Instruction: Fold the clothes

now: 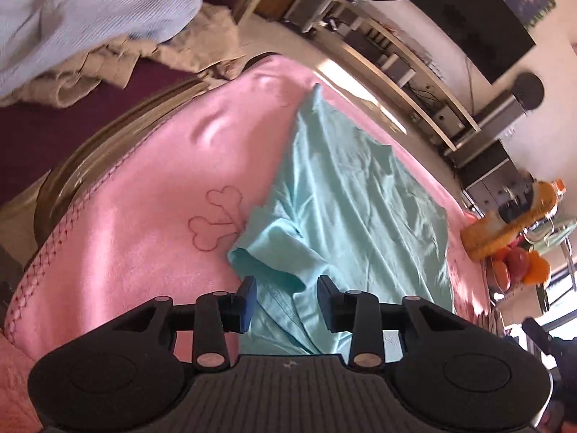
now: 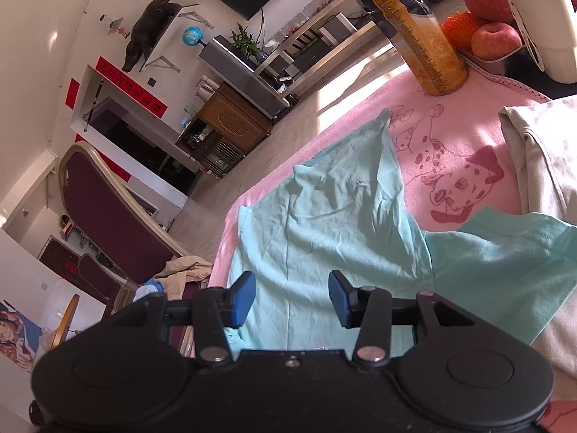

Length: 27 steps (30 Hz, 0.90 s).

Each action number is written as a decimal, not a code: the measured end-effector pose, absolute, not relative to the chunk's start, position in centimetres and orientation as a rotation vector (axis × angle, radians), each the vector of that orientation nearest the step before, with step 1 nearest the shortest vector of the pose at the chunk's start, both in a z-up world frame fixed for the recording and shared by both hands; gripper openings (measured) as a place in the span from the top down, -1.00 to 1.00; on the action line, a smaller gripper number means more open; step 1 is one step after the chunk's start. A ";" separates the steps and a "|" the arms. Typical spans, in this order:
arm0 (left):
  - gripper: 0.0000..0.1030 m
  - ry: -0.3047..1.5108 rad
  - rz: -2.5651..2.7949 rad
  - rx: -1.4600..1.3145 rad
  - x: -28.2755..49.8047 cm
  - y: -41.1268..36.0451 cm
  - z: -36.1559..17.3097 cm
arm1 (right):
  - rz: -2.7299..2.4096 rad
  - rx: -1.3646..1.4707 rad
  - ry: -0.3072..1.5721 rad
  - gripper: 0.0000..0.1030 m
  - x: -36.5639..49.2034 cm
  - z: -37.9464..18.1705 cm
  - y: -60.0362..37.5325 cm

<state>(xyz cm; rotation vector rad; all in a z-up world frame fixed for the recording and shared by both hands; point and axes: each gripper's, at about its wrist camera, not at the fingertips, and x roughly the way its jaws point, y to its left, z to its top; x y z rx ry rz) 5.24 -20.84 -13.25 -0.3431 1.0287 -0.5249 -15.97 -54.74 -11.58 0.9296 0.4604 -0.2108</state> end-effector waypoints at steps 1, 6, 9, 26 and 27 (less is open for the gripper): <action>0.22 1.045 -0.502 -0.377 5.8 -20.6 -13.8 | -0.211 0.931 0.460 0.15 -16.0 -11.6 -54.8; 0.05 1.055 -0.490 -0.419 6.9 -20.7 -15.3 | -0.212 0.929 0.470 0.15 -15.9 -11.8 -54.8; -0.06 1.020 -0.510 -0.424 7.1 -20.7 -15.1 | -0.204 0.915 0.479 0.15 -15.6 -11.8 -54.6; 0.95 1.010 -0.444 -0.313 9.6 -21.3 -14.6 | -0.194 0.919 0.506 0.14 -15.3 -12.2 -54.3; 0.95 0.985 -0.452 -0.246 9.7 -21.5 -13.4 | -0.194 0.926 0.506 0.14 -15.4 -12.2 -54.3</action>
